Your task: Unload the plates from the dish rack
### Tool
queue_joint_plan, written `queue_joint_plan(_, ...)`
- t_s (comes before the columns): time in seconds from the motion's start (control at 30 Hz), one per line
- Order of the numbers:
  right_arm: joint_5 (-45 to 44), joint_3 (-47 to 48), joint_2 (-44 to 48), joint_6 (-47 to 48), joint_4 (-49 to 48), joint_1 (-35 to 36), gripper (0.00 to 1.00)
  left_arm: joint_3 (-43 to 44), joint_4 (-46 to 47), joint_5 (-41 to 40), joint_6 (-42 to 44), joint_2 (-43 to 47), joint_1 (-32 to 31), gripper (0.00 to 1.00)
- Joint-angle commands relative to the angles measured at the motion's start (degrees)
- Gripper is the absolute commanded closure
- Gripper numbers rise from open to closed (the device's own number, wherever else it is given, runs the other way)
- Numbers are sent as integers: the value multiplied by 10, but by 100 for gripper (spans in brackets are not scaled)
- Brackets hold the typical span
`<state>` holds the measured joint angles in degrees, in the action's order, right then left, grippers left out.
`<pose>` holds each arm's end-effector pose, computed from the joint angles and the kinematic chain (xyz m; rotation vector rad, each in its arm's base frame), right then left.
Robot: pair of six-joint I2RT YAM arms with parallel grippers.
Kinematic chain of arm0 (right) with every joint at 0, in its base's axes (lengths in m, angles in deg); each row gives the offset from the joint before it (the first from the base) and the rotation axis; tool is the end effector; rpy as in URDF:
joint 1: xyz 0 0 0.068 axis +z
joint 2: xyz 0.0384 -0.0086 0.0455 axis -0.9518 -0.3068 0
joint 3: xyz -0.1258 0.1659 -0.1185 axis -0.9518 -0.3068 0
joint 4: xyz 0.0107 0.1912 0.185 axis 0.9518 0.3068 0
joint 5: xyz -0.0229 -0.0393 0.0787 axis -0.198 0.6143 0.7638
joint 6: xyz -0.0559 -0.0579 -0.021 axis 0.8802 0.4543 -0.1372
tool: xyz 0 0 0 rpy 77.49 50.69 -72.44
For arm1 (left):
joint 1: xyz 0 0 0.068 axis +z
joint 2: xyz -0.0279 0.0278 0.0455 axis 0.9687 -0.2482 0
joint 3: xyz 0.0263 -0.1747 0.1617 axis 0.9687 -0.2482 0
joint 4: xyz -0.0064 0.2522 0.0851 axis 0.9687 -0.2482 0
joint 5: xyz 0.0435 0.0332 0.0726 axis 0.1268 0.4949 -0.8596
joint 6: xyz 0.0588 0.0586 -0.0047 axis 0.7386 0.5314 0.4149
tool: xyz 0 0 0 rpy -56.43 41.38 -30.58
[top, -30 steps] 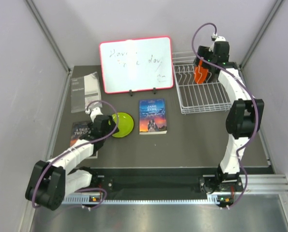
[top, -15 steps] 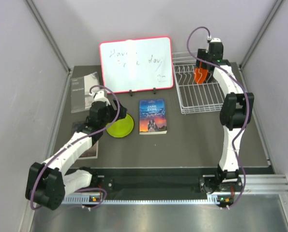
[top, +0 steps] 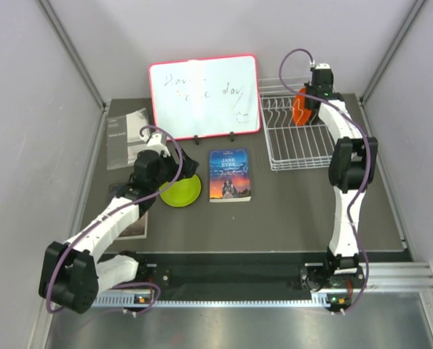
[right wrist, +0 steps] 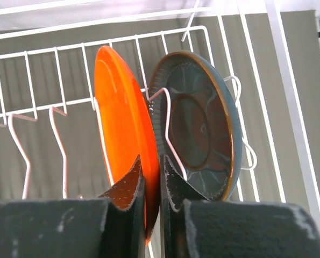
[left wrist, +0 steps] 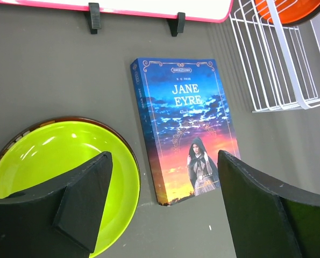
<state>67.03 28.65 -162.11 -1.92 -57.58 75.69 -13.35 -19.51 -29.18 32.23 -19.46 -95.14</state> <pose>0.5456 0.0205 0.2043 0.0563 2.1849 -0.1596 0.2861 -0.1102 0.2063 -0.1113 2.0048 -0.6780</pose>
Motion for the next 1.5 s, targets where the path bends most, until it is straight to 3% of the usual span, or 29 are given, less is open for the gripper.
queue_joint_plan(0.0,-51,3,29,22,-31,33,100,-1,39,2,0,-2,2,16)
queue_joint_plan(0.17,-216,-96,109,62,-157,81,100,6,29,-13,10,-14,2,12)
queue_joint_plan(0.23,-292,-138,132,78,-192,104,100,17,19,-16,19,-20,2,6)
queue_joint_plan(0.33,-354,-195,187,104,-254,122,100,27,19,-9,35,-29,1,5)
queue_joint_plan(0.57,-373,-277,336,82,-246,146,100,54,27,14,38,-61,1,4)
queue_joint_plan(0.67,-320,-313,395,31,-190,155,100,65,44,30,30,-79,1,4)
queue_joint_plan(0.8,-125,-388,466,-58,-131,152,100,76,89,84,14,-103,1,4)
queue_joint_plan(0.9,49,-445,509,-122,-135,148,100,87,150,137,-17,-127,1,4)
queue_joint_plan(1.1,263,-552,525,-240,-223,148,100,114,228,190,-73,-193,1,5)
queue_joint_plan(1.17,292,-574,528,-273,-278,153,100,113,270,207,-87,-217,1,6)
queue_joint_plan(1.47,343,-628,514,-347,-355,192,100,107,389,237,-154,-305,1,8)
